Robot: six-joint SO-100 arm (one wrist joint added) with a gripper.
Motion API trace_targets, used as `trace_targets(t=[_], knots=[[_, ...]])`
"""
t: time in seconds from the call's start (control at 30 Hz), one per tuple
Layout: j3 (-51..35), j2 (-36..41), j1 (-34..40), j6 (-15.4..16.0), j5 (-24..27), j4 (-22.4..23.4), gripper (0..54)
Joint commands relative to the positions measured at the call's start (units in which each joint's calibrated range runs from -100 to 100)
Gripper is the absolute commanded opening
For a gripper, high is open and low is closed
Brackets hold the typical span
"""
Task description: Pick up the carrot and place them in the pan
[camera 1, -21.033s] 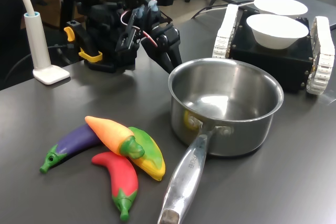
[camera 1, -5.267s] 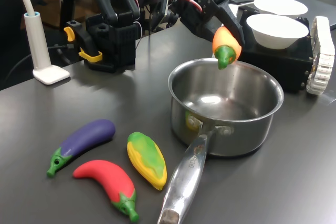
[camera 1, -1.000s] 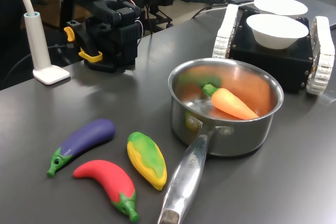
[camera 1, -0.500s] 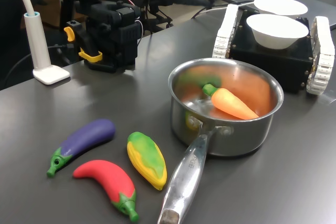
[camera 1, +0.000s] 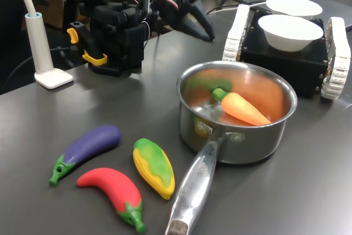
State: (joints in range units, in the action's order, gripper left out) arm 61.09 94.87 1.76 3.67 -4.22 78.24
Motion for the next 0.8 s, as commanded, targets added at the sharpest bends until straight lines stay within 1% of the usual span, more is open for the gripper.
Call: trace_targets(t=[0.0, 0.23, 0.6, 0.77], knots=[[2.6, 0.6, -2.6, -1.2, 0.0, 0.9, 0.1], [7.5, 0.6, -2.2, -4.1, 0.8, 1.2, 0.1], [12.1, 0.6, -2.6, -4.4, 0.3, 2.1, 0.1], [14.0, 0.6, -2.8, -4.4, 0.1, 1.5, 0.1]])
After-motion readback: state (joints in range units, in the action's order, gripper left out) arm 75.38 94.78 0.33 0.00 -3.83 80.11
